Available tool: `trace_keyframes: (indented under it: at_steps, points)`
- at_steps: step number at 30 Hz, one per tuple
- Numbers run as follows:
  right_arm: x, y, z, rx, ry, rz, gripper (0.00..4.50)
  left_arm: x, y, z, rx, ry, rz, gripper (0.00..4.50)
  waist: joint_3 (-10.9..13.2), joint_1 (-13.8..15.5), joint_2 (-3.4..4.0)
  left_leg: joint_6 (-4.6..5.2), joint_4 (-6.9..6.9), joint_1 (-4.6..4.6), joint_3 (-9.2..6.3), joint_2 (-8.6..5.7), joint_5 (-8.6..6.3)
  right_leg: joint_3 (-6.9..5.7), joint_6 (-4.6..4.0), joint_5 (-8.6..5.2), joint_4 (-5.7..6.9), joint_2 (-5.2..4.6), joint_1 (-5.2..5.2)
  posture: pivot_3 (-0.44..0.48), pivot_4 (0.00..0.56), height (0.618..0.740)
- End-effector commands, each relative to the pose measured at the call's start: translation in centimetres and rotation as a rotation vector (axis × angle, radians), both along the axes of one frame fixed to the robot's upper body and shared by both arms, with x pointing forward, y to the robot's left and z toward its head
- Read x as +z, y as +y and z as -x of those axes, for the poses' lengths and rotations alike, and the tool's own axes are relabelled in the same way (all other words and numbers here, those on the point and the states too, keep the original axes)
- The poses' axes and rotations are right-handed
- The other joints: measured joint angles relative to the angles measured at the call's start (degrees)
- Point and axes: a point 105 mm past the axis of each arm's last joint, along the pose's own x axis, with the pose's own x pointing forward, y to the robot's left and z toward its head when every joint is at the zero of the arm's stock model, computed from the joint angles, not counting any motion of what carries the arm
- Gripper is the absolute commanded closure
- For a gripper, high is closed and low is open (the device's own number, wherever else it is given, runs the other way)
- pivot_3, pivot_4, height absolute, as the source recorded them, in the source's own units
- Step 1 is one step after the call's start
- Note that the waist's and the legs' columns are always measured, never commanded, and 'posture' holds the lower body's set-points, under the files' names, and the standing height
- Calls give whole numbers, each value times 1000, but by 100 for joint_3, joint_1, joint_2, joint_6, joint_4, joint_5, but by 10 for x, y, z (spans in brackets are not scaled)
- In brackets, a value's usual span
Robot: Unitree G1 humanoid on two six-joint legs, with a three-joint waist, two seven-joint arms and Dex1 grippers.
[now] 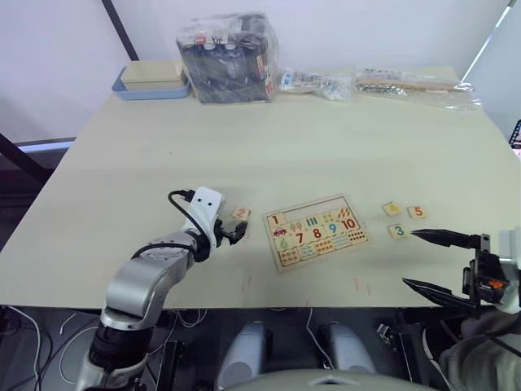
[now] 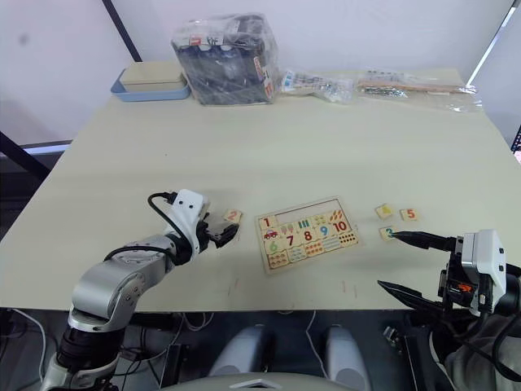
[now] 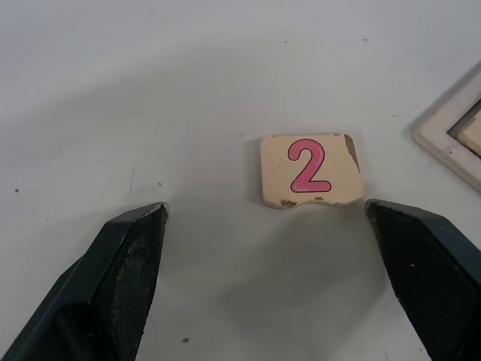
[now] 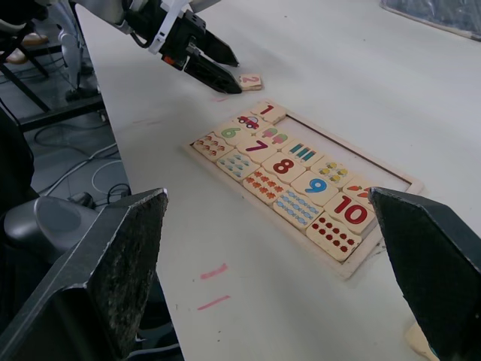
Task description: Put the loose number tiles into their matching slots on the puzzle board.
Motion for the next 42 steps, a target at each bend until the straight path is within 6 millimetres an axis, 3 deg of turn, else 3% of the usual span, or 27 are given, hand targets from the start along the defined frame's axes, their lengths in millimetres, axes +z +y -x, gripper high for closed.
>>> trace_keyframes:
  at_steps: [1, 12, 18, 20, 24, 32, 42]
  points:
    - [9, 1, 1, 16, -30, 17, 0, -12, -15, 1, -41, 40, 15, 36, -1, 7, 1, 0, 2, 1, -2, -1, 0, -2, 0, -1, 0, 0, 3, 0, 150, 740]
    - [10, 3, -1, 22, -35, 21, 0, -13, -23, -3, -37, 57, 13, 36, -1, 9, 1, 1, 1, -4, -12, -3, 0, -11, 22, 10, -5, 0, 3, 0, 150, 740]
    - [9, 4, -1, 32, -29, 19, 0, -15, -23, 3, -22, 76, 21, 2558, -2, -7, 2, 1, -1, -4, -12, -3, 0, -11, 22, 10, -8, 0, 3, 0, 150, 740]
    - [9, 5, -2, 41, -25, 18, 0, -13, -23, 4, -8, 68, 28, 2950, -2, -13, 2, 1, -2, -5, -11, -3, 0, -11, 23, 10, -13, 0, 3, 0, 150, 740]
    - [11, 7, -1, 61, -17, 14, 0, -4, -18, 11, 49, 39, 45, 2977, -1, -25, 1, 2, -6, -7, -11, -2, -2, -10, 23, 10, -23, -1, 3, 0, 150, 740]
    - [15, 14, 12, 157, -10, -5, 0, 6, -3, 43, 173, 14, 81, 2977, 1, -28, -2, 5, -23, -15, -13, 5, -5, -14, 23, 11, -52, 0, 1, 0, 150, 740]
    - [19, 11, 21, 174, 30, 1, 0, -10, -1, 75, 317, 93, 112, 2977, 3, -22, -5, 12, -22, -22, -7, 5, -11, -12, 23, 12, -75, -4, 4, 0, 150, 740]
